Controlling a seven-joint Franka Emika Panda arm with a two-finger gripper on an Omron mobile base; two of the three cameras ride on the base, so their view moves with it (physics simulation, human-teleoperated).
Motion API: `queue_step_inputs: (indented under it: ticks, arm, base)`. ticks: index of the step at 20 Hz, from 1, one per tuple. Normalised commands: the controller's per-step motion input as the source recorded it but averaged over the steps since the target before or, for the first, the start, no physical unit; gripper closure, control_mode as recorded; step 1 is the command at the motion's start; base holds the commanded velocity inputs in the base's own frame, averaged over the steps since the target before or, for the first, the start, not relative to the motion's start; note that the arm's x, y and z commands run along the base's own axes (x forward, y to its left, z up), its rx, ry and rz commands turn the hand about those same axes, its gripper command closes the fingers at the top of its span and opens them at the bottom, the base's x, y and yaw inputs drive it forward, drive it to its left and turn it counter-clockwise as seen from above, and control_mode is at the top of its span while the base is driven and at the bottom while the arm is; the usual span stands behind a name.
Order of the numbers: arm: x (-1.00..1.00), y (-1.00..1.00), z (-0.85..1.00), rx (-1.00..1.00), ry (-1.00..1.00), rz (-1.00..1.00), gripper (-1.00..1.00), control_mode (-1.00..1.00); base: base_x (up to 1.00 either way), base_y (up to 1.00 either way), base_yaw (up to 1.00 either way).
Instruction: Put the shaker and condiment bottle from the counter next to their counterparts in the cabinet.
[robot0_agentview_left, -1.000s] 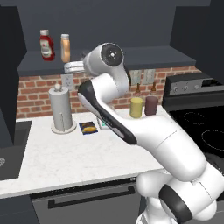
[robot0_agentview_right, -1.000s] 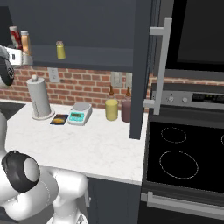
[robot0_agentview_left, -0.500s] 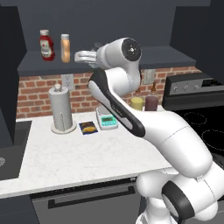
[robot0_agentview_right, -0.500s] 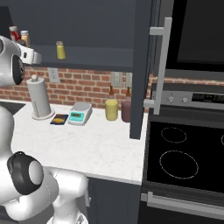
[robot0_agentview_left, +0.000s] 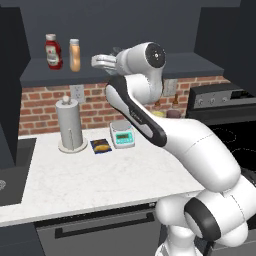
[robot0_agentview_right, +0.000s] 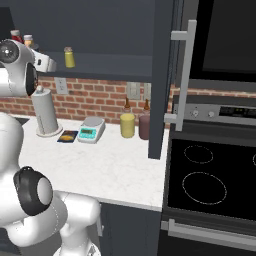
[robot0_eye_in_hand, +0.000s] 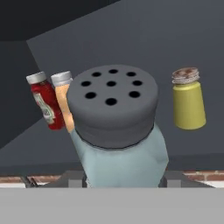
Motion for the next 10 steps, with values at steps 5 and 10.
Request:
queue_step_inputs:
  ticks: [5,10]
  arm:
    - [0.29,-0.02,0.00,-0.01,0.00,-0.01,1.00,-1.00]
    - [0.24,0.00,0.00,0.00,0.00,0.00,1.00,-1.00]
  base:
    - [0.00,0.00,0.00]
    - [0.00,0.00,0.00]
